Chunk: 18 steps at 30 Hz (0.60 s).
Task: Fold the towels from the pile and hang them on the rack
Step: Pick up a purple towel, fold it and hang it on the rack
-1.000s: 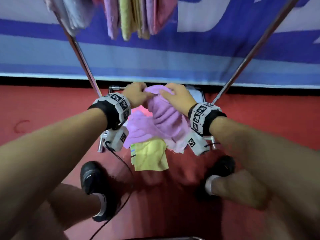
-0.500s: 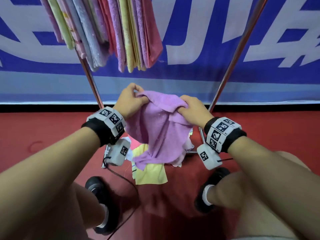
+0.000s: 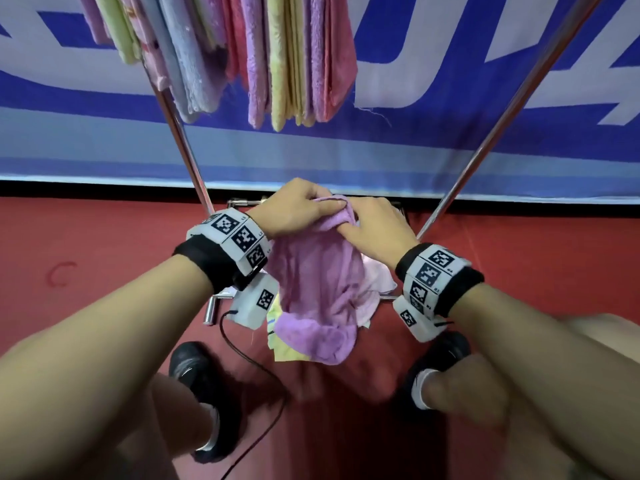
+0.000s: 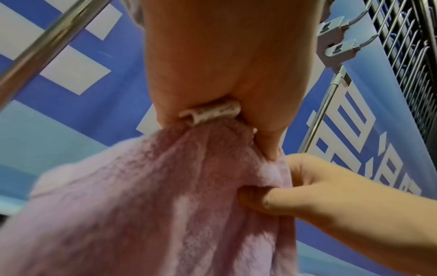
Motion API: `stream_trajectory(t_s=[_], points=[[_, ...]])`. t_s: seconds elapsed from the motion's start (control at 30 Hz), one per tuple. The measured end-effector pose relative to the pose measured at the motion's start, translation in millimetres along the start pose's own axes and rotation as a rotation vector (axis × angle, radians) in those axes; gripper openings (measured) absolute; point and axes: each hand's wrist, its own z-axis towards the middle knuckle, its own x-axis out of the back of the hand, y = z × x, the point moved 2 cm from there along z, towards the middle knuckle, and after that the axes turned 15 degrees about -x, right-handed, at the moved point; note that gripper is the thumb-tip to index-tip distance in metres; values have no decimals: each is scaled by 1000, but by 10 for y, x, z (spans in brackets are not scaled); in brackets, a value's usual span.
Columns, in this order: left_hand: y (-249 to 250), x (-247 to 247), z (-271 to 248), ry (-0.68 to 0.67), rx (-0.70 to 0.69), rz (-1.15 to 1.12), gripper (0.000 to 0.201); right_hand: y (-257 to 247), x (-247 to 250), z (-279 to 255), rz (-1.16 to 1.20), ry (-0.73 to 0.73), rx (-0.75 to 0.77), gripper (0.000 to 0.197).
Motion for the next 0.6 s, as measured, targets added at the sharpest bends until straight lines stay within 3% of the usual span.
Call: stream_trajectory(t_s=[0.07, 0.17, 0.3, 0.37, 0.47, 0.6], points=[[0, 98, 18, -36, 21, 24, 24, 7, 20, 79, 25, -72, 47, 13], [-38, 230, -24, -96, 99, 19, 21, 54, 7, 172, 76, -320, 75, 14], [-48, 315, -160, -147, 185, -120, 15, 130, 47, 189, 164, -554, 22, 27], [-117, 324, -198, -115, 180, -199, 23, 171, 117, 139, 186, -616, 7, 39], [-169, 270, -286, -65, 165, -241, 46, 180, 223, 98, 221, -604, 15, 40], [-95, 217, -305, 79, 110, -177, 30, 209, 300, 190, 449, -394, -93, 36]])
